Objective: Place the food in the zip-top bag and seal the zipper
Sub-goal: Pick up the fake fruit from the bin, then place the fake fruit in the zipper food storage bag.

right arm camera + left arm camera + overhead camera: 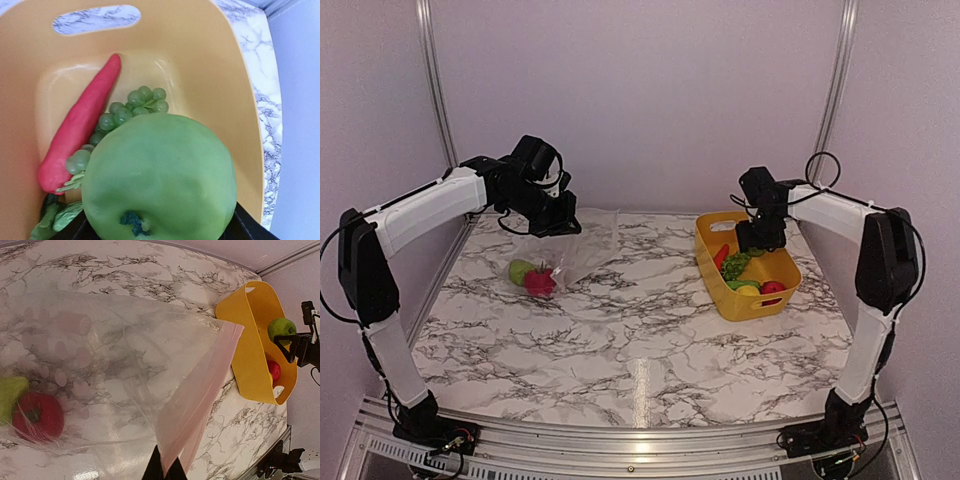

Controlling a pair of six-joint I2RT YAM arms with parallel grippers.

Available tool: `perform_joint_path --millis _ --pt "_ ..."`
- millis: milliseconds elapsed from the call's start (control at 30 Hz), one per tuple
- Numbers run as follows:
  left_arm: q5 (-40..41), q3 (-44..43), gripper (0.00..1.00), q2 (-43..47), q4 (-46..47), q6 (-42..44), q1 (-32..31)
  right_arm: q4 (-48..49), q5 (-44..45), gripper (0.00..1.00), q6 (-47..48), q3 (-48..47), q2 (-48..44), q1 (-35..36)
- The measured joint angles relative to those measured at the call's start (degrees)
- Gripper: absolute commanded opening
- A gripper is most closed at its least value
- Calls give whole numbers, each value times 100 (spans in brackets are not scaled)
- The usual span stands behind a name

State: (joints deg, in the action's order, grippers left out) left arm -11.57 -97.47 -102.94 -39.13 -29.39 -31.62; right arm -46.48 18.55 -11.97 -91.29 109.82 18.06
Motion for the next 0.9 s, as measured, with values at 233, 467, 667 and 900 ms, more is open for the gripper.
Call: perform_joint_path --millis 233,467,667,900 --pt "2 0 0 0 7 -7 0 -236 -702 55 -232 -833 -286 756" --pt "2 0 0 0 39 -57 -7 -181 -1840 56 -459 -1786 -278 1635" --pt "-46 -9 0 0 144 -146 -63 365 -2861 56 -632 -1926 -212 2055" --pt "-199 -50 0 0 326 -238 -302 826 -3689 56 -776 -1928 151 2157"
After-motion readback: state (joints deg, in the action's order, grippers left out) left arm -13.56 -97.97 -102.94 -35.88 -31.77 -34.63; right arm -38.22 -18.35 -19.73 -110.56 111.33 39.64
